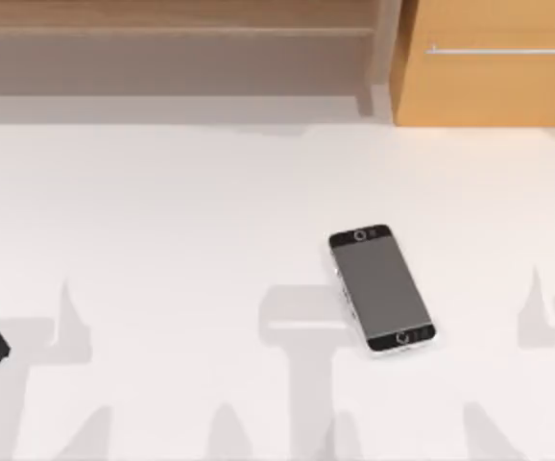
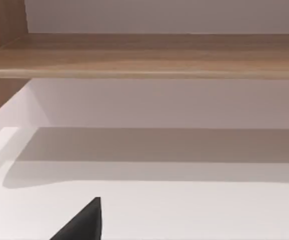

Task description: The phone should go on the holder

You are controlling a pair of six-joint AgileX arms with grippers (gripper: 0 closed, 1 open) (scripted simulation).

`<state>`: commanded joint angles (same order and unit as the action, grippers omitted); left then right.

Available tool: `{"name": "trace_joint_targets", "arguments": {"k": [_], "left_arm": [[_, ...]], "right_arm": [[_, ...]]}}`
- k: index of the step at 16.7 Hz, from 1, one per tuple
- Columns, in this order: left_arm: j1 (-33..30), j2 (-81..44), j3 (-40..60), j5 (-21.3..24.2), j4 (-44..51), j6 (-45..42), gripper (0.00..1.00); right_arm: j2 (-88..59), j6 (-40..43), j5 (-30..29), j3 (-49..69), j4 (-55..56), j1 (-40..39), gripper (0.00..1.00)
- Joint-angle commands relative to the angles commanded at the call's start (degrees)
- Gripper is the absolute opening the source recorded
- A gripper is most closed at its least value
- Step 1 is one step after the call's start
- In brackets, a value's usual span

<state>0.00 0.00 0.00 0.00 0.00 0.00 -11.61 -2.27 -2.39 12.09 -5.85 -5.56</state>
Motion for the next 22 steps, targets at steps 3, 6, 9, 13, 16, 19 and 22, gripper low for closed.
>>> {"name": "trace_joint_targets", "arguments": {"k": [3,6,9,13,16,19,22], "left_arm": [[0.0,0.0,0.0,0.0,0.0,0.0,1.00],[0.0,0.0,0.0,0.0,0.0,0.0,1.00],[0.0,0.0,0.0,0.0,0.0,0.0,1.00],[0.0,0.0,0.0,0.0,0.0,0.0,1.00],[0.0,0.0,0.0,0.0,0.0,0.0,1.00],[0.0,0.0,0.0,0.0,0.0,0.0,1.00],[0.0,0.0,0.0,0.0,0.0,0.0,1.00]], "right_arm": [[-12.8,-2.2,-1.8,12.7,-6.8,-5.1,1.00],[-28.4,-4.6,-3.4,27.7,-15.1,-10.5,1.00],[-45.9,-6.9,-4.5,43.6,-24.4,-15.7,1.00],[-69.7,-10.0,-4.4,62.3,-37.4,-21.2,1.00],[-85.4,-12.3,-3.1,71.9,-46.4,-24.1,1.00],[-97.4,-14.3,-1.3,78.3,-53.4,-25.9,1.00],[-106.1,-15.8,0.6,83.3,-58.0,-26.8,1.00]]}}
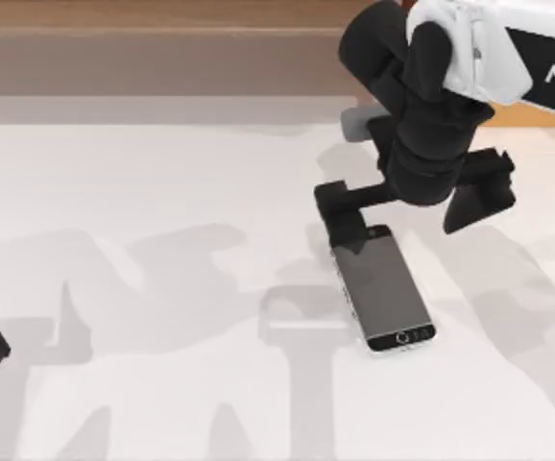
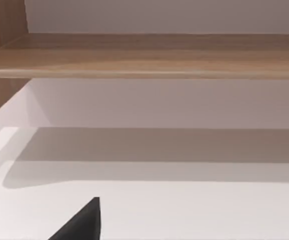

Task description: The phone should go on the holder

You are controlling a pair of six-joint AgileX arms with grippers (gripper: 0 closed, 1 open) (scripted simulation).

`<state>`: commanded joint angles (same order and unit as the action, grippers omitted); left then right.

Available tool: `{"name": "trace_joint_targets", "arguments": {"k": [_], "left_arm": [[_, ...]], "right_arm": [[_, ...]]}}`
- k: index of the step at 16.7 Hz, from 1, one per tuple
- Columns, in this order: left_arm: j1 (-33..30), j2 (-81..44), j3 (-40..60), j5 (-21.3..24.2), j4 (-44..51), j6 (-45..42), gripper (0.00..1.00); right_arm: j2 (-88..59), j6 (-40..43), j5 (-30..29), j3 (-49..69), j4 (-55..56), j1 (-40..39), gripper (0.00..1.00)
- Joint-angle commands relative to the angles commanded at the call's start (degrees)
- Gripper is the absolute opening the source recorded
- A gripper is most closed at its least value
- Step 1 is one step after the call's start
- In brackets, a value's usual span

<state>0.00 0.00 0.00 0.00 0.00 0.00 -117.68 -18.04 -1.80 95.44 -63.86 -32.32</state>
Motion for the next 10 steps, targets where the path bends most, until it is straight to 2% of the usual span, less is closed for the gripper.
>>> {"name": "trace_joint_targets", "arguments": {"k": [4,10], "left_arm": [[0.0,0.0,0.0,0.0,0.0,0.0,1.00],[0.0,0.0,0.0,0.0,0.0,0.0,1.00]], "right_arm": [[-5.2,-0.9,1.6,3.9,-2.5,-0.3,1.00],[-5.4,-0.9,1.6,3.7,-2.3,0.0,1.00]]}}
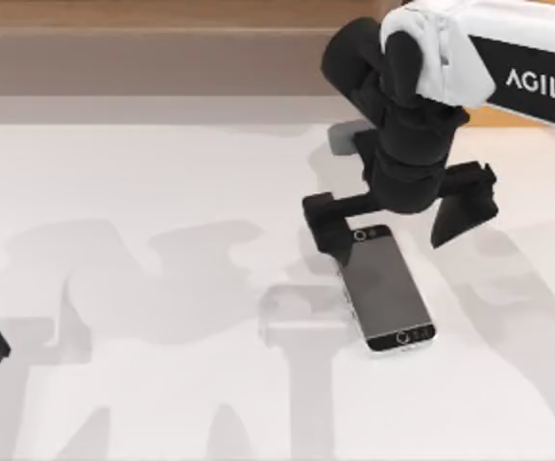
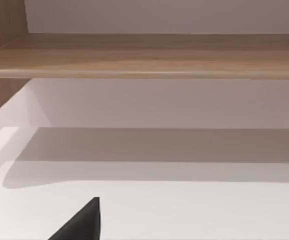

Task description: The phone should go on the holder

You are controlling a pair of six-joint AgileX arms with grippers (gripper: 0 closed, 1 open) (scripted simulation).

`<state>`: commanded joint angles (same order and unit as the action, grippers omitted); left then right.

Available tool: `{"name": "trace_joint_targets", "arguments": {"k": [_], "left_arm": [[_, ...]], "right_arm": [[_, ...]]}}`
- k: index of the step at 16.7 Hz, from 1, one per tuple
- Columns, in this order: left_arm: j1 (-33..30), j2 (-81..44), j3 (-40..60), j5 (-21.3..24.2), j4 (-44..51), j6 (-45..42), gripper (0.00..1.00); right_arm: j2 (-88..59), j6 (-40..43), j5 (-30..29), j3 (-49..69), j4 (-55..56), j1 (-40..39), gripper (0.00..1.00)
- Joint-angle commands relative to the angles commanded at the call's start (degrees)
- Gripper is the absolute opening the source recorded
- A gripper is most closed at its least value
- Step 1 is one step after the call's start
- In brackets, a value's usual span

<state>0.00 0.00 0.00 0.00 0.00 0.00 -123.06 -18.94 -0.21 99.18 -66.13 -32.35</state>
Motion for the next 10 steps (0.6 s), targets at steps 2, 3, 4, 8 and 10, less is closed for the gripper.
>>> {"name": "trace_joint_targets", "arguments": {"k": [2,3,4,8,10], "left_arm": [[0.0,0.0,0.0,0.0,0.0,0.0,1.00],[0.0,0.0,0.0,0.0,0.0,0.0,1.00],[0.0,0.0,0.0,0.0,0.0,0.0,1.00],[0.0,0.0,0.0,0.0,0.0,0.0,1.00],[0.0,0.0,0.0,0.0,0.0,0.0,1.00]], "right_arm": [[-0.8,0.1,0.0,-1.6,2.1,-0.1,1.00],[-1.5,0.0,0.1,-2.7,4.0,-0.2,1.00],[-2.2,0.0,0.0,-4.0,6.3,-0.2,1.00],[-5.2,-0.2,0.0,-9.0,14.4,-0.3,1.00],[-5.6,-0.2,0.0,-9.6,15.2,-0.4,1.00]]}}
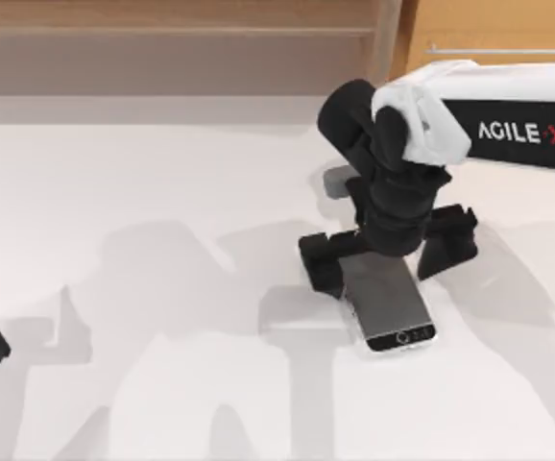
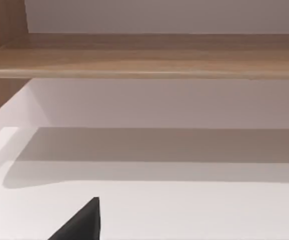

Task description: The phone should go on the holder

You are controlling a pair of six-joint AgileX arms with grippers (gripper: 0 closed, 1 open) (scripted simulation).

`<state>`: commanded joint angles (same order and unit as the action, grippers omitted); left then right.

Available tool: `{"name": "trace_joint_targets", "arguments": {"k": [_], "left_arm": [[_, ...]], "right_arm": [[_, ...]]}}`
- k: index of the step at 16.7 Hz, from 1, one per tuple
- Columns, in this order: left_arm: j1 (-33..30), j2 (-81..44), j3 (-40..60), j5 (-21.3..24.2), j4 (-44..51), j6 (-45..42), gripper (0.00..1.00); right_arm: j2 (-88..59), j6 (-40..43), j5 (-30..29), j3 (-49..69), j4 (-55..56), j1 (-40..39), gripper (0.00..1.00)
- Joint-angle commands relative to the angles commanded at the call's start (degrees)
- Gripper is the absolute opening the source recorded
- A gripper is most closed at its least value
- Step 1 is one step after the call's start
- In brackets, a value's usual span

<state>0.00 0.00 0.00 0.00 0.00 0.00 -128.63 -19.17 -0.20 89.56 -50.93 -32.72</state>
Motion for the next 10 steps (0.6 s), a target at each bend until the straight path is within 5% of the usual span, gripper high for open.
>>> {"name": "trace_joint_targets", "arguments": {"k": [3,10], "left_arm": [[0.0,0.0,0.0,0.0,0.0,0.0,1.00],[0.0,0.0,0.0,0.0,0.0,0.0,1.00]], "right_arm": [[0.0,0.0,0.0,0.0,0.0,0.0,1.00],[0.0,0.0,0.0,0.0,0.0,0.0,0.47]]}}
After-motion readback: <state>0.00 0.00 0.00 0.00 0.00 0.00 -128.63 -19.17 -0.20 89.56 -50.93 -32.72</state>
